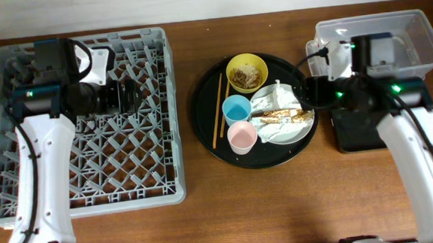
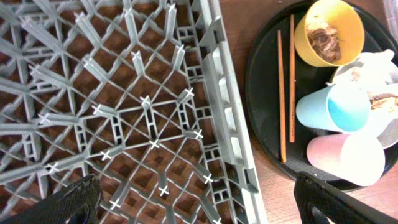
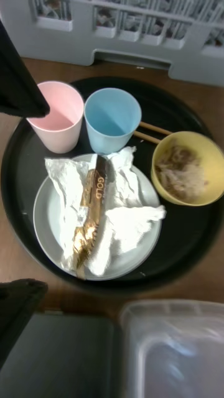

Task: Sort waste into correct bins and load items into the dishwasher rack
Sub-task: 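Reach the right gripper to the plate and grasp the gold wrapper and tissue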

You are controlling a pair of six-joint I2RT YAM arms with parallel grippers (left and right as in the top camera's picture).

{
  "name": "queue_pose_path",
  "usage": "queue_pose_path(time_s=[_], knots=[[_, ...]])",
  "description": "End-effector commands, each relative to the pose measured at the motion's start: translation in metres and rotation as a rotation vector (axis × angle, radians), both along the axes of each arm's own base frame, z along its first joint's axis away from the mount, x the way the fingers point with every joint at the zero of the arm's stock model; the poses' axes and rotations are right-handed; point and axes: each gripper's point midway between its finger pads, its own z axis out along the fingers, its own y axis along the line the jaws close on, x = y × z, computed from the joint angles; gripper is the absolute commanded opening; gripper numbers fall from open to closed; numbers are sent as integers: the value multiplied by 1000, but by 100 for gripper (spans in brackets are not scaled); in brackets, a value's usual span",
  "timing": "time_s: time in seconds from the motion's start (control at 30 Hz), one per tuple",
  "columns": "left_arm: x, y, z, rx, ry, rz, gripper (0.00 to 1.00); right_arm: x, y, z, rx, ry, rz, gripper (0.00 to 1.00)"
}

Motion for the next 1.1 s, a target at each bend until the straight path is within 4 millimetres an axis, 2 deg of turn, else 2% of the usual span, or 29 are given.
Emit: queue_pose_path(time_s=[0.0,0.03,0.1,0.17,0.27,0.33,0.37,0.53,0.7,0.77,0.83,0.87,0.9,0.97,1.07], knots=[[6,6,-1,-6,13,68,99,10,12,-34,110,180,-297,74],[6,6,-1,-5,13,68,99,13,9,-54,52,226,-414,75],[6,8,-2,6,15,75,99,14,12,-78,-42,255,-519,82],[5,8,-2,6,17,75,99,16,13,-100,-128,266,-599,99],[5,8,-2,6,17,75,99,15,13,-136,-166,347,-661,98],[5,8,-2,7,17,75,99,21,16,-158,-174,369,-661,98],[5,8,-2,6,17,74,99,25,18,-166,-171,369,-660,98],[5,8,-2,7,16,75,99,45,23,-180,-141,325,-660,98],[5,8,-2,6,16,74,99,47,31,-205,-119,372,-643,99],[5,8,-2,7,17,75,99,42,37,-217,-103,416,-628,94],[6,8,-2,7,16,74,99,41,42,-221,-86,437,-618,83],[6,8,-2,7,15,74,99,40,43,-221,-82,440,-616,70],[6,8,-2,7,14,74,99,39,43,-222,-80,446,-614,46],[6,8,-2,7,14,75,99,38,46,-222,-65,457,-606,6],[6,8,-2,6,15,74,99,47,51,-205,-58,420,-546,4]])
